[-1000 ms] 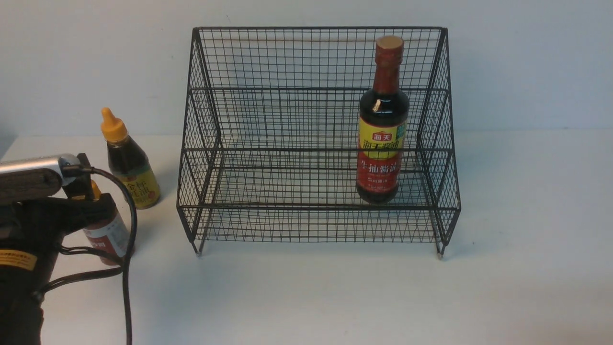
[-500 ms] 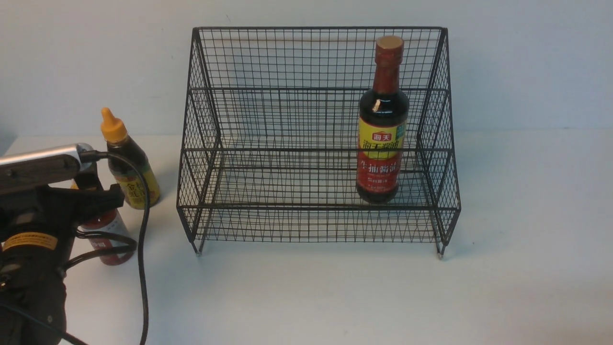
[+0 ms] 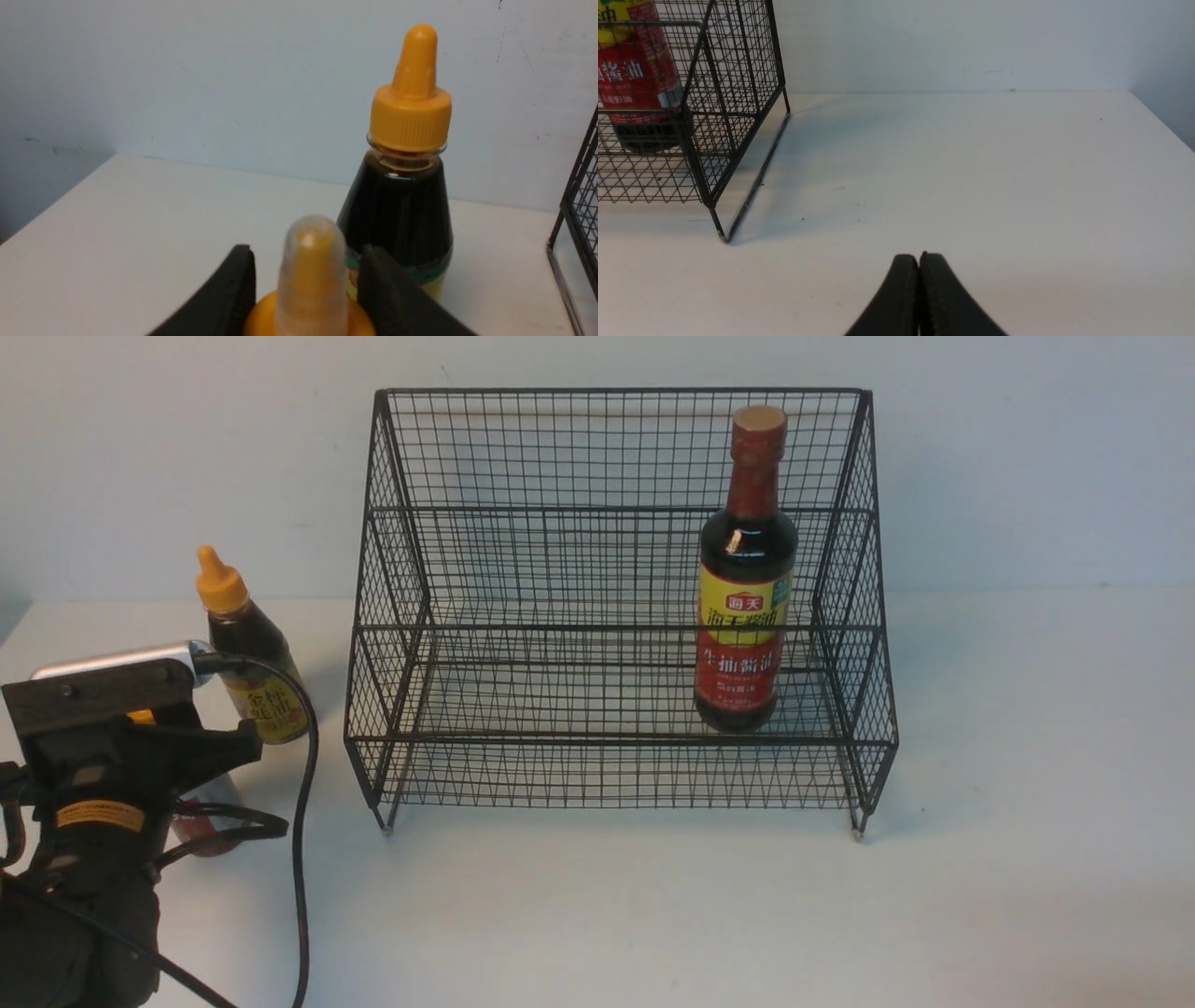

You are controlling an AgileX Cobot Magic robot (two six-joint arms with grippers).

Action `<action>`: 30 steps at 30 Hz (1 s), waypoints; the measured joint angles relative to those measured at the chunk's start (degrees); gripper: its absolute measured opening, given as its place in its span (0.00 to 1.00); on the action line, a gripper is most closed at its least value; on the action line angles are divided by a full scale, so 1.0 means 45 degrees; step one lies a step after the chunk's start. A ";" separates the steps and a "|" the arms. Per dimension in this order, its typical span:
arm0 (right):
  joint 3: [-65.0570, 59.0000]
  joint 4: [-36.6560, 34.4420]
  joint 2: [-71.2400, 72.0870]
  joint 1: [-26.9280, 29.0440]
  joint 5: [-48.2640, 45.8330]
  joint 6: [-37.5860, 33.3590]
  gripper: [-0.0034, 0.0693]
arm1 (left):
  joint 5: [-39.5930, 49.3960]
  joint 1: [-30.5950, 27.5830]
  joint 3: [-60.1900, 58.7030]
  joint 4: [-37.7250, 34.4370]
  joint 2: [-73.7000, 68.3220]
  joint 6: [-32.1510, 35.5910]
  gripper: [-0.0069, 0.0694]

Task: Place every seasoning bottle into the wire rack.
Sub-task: Use the left arm to grab the condiment bottle closest to it, then use the left arm to put the condiment bottle back on the shelf

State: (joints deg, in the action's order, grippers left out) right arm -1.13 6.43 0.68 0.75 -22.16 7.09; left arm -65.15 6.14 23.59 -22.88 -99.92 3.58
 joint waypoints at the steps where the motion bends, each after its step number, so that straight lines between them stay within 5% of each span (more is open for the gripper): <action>1: 0.0000 0.0000 0.0000 0.0000 0.0000 0.0000 0.03 | 0.0000 0.0000 -0.0001 0.0065 -0.0014 0.0000 0.43; 16: 0.0000 0.0000 0.0000 0.0000 0.0000 -0.0059 0.03 | 0.3023 0.0000 -0.0040 0.2328 0.2882 0.0794 0.43; 24: 0.0000 0.0000 0.0000 0.0000 0.0000 -0.0059 0.03 | 0.7287 0.0029 0.0483 0.2779 0.6992 0.0862 0.43; 30: 0.0000 0.0000 0.0000 0.0000 0.0000 -0.0062 0.03 | 1.0406 0.1580 0.2643 0.4502 0.8311 -0.0146 0.43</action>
State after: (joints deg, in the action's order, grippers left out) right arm -1.13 6.43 0.68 0.75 -22.16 6.81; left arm -18.32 13.25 35.48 -2.62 -62.52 2.92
